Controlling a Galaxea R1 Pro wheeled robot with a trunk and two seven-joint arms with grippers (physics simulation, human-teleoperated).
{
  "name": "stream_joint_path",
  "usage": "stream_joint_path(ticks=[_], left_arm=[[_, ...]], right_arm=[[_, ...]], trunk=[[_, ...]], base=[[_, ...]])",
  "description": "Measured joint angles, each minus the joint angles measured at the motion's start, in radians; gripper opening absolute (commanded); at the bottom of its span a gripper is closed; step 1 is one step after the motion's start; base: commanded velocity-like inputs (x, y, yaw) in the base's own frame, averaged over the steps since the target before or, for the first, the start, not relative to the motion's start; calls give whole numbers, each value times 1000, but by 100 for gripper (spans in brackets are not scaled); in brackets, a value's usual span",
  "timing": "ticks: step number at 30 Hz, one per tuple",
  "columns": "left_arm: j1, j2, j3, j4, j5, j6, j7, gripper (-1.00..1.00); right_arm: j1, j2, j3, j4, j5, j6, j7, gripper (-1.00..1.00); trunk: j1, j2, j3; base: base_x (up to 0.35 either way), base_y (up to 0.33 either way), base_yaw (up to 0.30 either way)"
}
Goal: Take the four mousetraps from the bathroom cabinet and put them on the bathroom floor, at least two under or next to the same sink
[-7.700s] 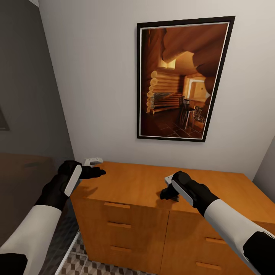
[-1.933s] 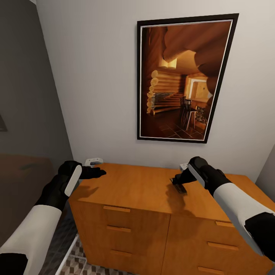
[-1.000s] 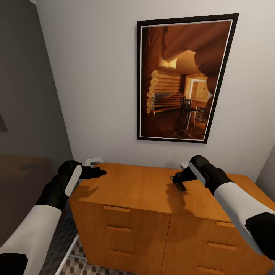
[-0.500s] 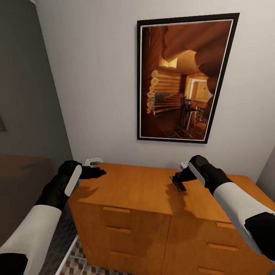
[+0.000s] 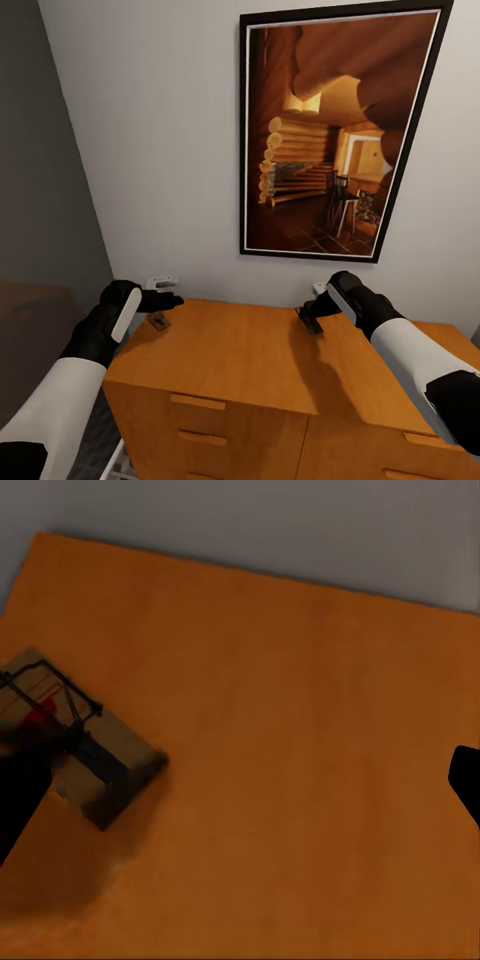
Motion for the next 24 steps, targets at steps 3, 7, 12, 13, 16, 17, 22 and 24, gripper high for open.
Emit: stream_joint_path(ticks=[3, 7, 12, 13, 16, 17, 22, 24], left_arm=[[0, -2, 0, 0, 0, -1, -1, 100], [0, -2, 0, 0, 0, -1, -1, 100], [0, -3, 0, 1, 0, -1, -1, 100], [0, -3, 0, 1, 0, -1, -1, 100], [0, -3, 0, 1, -1, -1, -1, 100], [0, -3, 0, 1, -1, -1, -1, 100], [1, -4, 0, 2, -1, -1, -1, 100], [1, -4, 0, 2, 0, -1, 0, 100]], right_arm=[[0, 2, -1, 0, 0, 0, 0, -100], [0, 4, -4, 1, 0, 0, -1, -100], [0, 6, -6, 1, -1, 0, 0, -100], [0, 6, -6, 1, -2, 0, 1, -100], [0, 11, -5, 1, -6, 0, 1, -100], [0, 13, -5, 1, -6, 0, 1, -100], [0, 64, -3, 0, -8, 0, 1, -100], [0, 94, -3, 0, -7, 0, 1, -100]], trunk=[[0, 0, 0], [0, 0, 0], [1, 0, 0], [1, 0, 0], [1, 0, 0], [1, 0, 0], [1, 0, 0], [1, 0, 0]], base=[[201, 0, 2], [71, 0, 134], [12, 0, 255], [3, 0, 272], [2, 0, 275], [1, 0, 276], [0, 0, 277], [0, 0, 278]])
